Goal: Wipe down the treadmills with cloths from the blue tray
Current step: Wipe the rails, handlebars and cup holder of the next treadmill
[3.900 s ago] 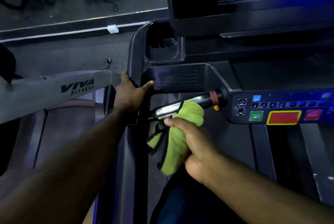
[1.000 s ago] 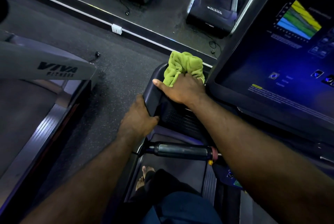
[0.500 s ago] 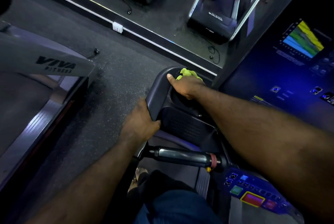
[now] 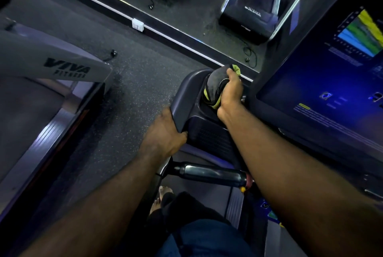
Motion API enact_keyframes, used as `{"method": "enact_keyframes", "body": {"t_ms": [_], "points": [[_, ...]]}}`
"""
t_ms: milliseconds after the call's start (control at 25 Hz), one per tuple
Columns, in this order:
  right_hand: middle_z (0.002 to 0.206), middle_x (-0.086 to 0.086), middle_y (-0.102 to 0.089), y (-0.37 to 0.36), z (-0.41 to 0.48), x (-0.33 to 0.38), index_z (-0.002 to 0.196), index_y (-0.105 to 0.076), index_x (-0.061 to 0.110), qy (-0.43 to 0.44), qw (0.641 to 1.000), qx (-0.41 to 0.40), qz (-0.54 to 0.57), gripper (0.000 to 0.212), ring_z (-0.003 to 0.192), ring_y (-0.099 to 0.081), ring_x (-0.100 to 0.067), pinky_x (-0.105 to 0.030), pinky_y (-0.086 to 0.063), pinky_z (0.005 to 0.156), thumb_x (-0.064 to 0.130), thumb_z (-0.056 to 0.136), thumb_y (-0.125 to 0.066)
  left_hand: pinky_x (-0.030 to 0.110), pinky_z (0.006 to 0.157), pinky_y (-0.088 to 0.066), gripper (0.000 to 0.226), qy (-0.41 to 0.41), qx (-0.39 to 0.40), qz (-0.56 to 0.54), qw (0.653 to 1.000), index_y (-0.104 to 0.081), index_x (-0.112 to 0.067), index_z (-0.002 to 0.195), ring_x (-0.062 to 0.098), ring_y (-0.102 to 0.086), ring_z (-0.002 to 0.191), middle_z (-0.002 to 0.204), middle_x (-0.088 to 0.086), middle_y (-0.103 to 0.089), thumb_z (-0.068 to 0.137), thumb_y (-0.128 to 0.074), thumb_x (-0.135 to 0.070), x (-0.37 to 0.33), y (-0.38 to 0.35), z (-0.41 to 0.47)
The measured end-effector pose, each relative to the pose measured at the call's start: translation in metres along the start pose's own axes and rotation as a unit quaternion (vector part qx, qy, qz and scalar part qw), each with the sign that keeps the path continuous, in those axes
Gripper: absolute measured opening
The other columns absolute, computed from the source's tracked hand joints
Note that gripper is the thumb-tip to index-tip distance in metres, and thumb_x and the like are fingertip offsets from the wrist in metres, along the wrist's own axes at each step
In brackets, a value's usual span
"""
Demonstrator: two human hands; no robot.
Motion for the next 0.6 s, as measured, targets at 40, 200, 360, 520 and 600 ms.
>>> {"method": "enact_keyframes", "body": {"t_ms": [40, 200, 360, 520, 600], "points": [[0.108, -0.014, -0.079, 0.004, -0.004, -0.002, 0.117, -0.076, 0.008, 0.0, 0.999, 0.014, 0.038, 0.045, 0.107, -0.074, -0.032, -0.051, -0.057, 0.103, 0.047, 0.1, -0.061, 0.034, 0.066, -0.046, 0.065, -0.002, -0.002, -0.001, 1.0, -0.038, -0.026, 0.129, 0.016, -0.059, 0.081, 0.098, -0.006, -0.056, 0.08, -0.08, -0.039, -0.001, 0.0, -0.001], [0.119, -0.015, -0.077, 0.012, -0.022, -0.011, 0.128, -0.073, 0.01, -0.037, 0.984, 0.092, 0.145, 0.059, 0.116, -0.072, -0.035, -0.059, -0.053, 0.106, 0.056, 0.092, -0.068, 0.041, 0.076, -0.056, 0.061, 0.005, -0.008, 0.006, 1.0, -0.04, -0.03, 0.123, 0.023, -0.063, 0.086, 0.097, -0.005, -0.059, 0.076, -0.079, -0.04, -0.003, 0.002, -0.003], [0.14, -0.019, -0.066, 0.012, -0.043, 0.001, 0.14, -0.064, 0.006, -0.01, 0.968, 0.163, 0.19, 0.076, 0.129, -0.064, -0.04, -0.063, -0.046, 0.111, 0.05, 0.08, -0.08, 0.046, 0.08, -0.059, 0.062, 0.007, -0.005, 0.024, 1.0, -0.039, -0.029, 0.119, 0.028, -0.064, 0.088, 0.104, 0.002, -0.062, 0.074, -0.079, -0.041, -0.008, 0.004, -0.008], [0.126, -0.009, -0.074, 0.019, -0.053, -0.007, 0.13, -0.065, 0.014, 0.047, 0.998, 0.042, 0.005, 0.086, 0.112, -0.073, -0.029, -0.052, -0.059, 0.101, 0.056, 0.06, -0.091, 0.04, 0.079, -0.054, 0.063, 0.006, -0.001, 0.02, 1.0, -0.043, -0.023, 0.125, 0.03, -0.063, 0.09, 0.11, 0.006, -0.064, 0.075, -0.079, -0.039, -0.006, 0.003, -0.007], [0.143, -0.008, -0.06, 0.023, -0.068, -0.01, 0.143, -0.049, 0.014, 0.078, 0.982, -0.02, -0.173, 0.101, 0.126, -0.063, -0.026, -0.046, -0.053, 0.109, 0.06, 0.064, -0.09, 0.036, 0.078, -0.049, 0.063, 0.001, 0.002, 0.001, 1.0, -0.044, -0.024, 0.126, 0.026, -0.059, 0.088, 0.11, 0.004, -0.063, 0.076, -0.079, -0.039, -0.005, 0.003, -0.007]]}}
Point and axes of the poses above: each hand's wrist, its own z-axis towards the middle knuckle, its own y-axis out of the back of the hand, x = y × z, the point moved 3 cm from there along z, towards the middle knuckle
